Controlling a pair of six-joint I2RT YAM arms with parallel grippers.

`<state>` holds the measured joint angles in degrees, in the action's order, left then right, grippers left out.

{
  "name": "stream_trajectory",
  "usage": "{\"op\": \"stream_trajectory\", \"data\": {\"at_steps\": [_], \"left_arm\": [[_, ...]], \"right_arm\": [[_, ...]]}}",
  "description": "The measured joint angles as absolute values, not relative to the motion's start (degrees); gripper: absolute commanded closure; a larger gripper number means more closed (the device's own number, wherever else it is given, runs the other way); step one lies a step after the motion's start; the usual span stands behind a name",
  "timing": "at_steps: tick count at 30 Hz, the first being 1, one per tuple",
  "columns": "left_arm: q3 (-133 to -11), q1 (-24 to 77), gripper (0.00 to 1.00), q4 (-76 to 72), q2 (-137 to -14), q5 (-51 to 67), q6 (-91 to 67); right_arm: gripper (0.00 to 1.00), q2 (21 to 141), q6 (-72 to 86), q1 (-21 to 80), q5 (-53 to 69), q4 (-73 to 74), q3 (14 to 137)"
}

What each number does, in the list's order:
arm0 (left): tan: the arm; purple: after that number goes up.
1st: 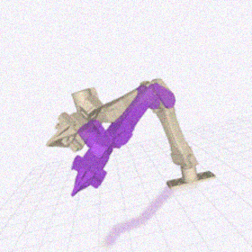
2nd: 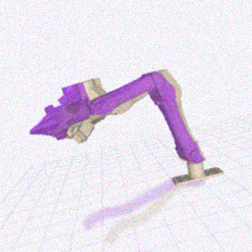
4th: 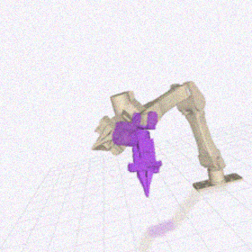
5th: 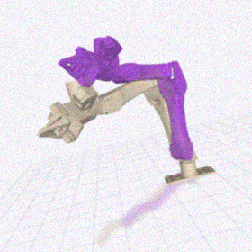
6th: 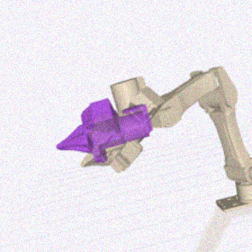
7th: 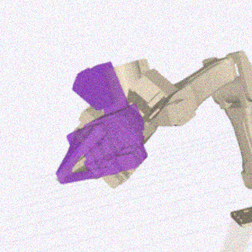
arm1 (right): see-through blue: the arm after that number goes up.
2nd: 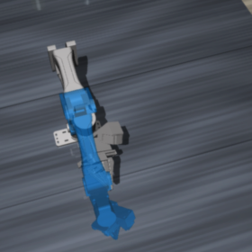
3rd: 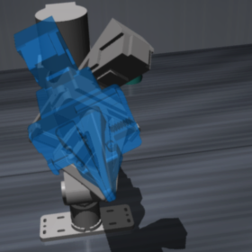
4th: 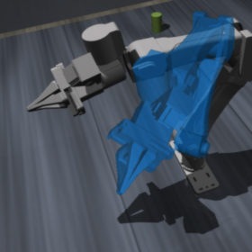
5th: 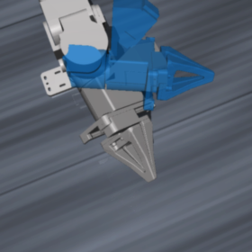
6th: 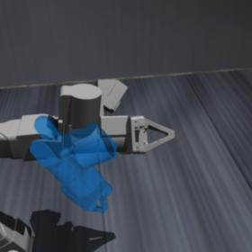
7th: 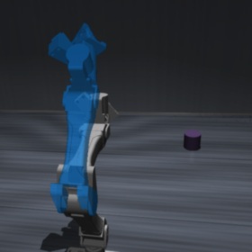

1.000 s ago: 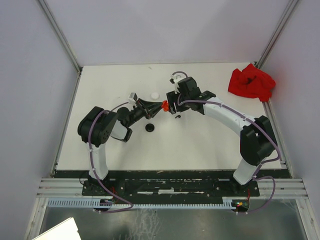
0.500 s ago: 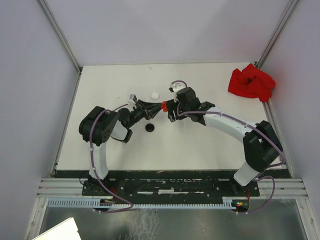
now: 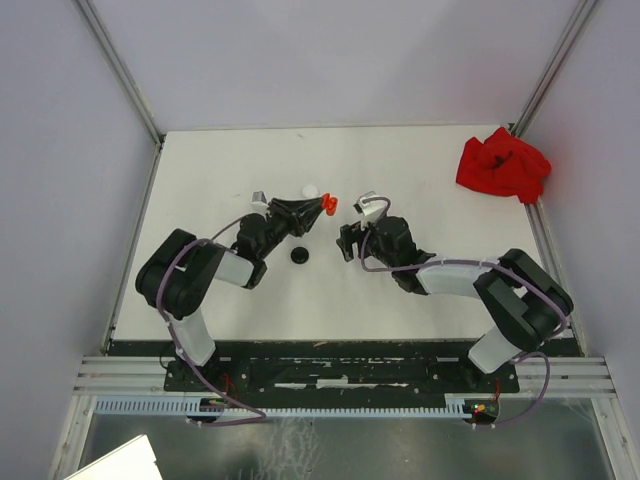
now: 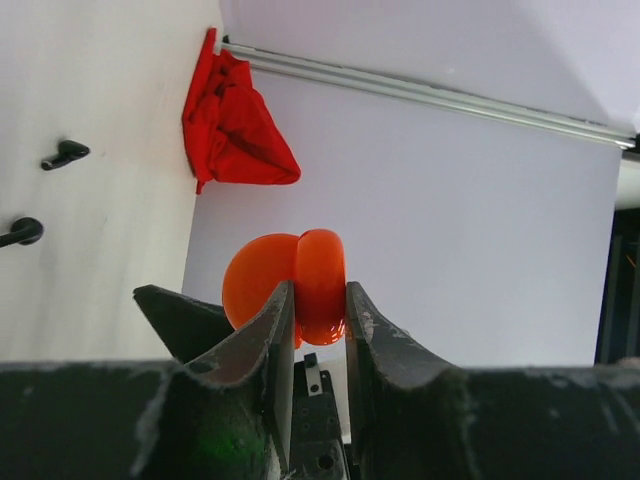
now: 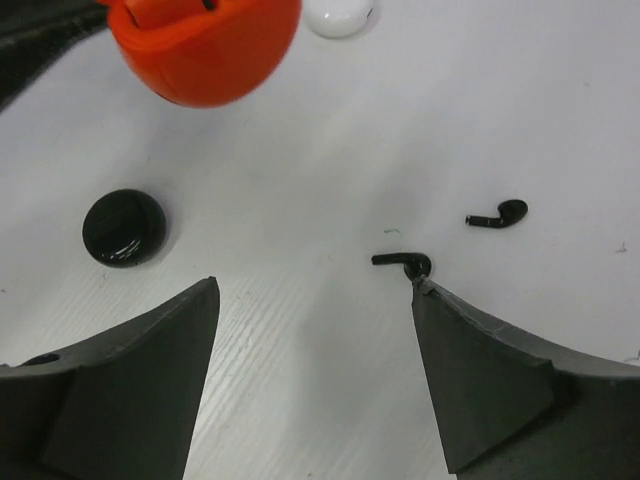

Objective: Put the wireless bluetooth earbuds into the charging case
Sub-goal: Adjust the earbud with the charging case, then close the charging case.

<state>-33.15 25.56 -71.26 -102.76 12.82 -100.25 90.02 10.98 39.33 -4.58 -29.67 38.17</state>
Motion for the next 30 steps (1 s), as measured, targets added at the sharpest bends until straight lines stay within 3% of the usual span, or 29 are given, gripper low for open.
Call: {"op": "stream_trajectory", "data": {"at_steps": [10,30], "left_arm": [[-33.4,29.9,0.97,-58.4,-101.2,4.3,-103.1],[-33.2,31.0,0.97,-56.6,-99.5,1.5,-103.6]], "right_arm": [[0.14,101.0,3.4,42.4,-5.6,-56.9,36.5],[0.13,107.0,-6.4,43.8,-17.7,-63.2,41.1]]}}
